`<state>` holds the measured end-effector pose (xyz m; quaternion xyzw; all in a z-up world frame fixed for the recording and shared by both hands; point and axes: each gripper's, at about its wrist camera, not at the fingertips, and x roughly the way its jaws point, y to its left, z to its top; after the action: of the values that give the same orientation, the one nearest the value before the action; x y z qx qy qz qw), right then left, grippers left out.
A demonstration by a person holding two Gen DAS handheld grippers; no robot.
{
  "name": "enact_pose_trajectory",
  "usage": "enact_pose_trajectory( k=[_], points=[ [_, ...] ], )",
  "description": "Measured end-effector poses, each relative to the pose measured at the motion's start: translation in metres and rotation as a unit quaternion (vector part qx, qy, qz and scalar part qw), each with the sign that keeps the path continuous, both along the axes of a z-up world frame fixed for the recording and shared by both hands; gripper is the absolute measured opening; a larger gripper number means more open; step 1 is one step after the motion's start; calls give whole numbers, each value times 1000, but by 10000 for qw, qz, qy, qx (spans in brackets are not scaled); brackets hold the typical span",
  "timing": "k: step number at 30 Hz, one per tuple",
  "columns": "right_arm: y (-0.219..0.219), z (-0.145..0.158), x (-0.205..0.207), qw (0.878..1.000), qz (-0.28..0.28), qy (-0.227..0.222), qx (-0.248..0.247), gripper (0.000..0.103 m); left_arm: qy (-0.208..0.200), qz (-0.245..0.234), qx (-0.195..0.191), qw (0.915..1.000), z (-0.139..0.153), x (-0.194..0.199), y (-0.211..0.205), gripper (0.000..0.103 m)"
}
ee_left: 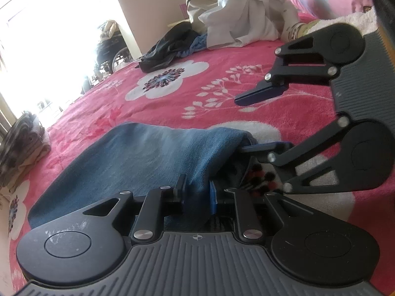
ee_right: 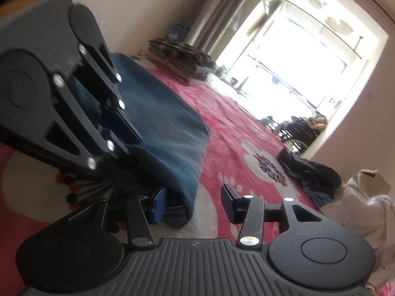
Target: Fold clothes
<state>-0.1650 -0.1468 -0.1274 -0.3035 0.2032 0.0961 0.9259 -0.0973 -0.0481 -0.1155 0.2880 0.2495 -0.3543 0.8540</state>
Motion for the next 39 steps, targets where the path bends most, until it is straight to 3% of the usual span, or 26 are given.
enact_pose_trajectory(
  k=[4,8,14,17,24,28,33,39],
  points=[
    [1,1,-15,9987,377,-72,-322,49,18,15,-38,10000,1,1,0,18],
    [5,-8,-2,9982,401,82,-434,49,48,51,-73,9999,3,2,0,18],
    [5,-10,14,9992,113,-140,-359,50,90,57,-118,9999,7,2,1,18],
    [-2,-9,19,10000,9,-10,-96,50,100,33,-121,9999,8,2,2,19],
    [-6,6,-6,9979,618,93,173,51,60,62,-150,9999,9,3,4,20],
    [-1,-3,6,9980,556,304,64,52,43,78,-148,9998,9,2,4,20],
    [-2,-3,13,9987,427,239,123,53,48,90,-157,9998,9,1,4,20],
    [-3,2,3,9971,633,368,193,53,74,116,-187,9997,9,2,5,20]
  ],
)
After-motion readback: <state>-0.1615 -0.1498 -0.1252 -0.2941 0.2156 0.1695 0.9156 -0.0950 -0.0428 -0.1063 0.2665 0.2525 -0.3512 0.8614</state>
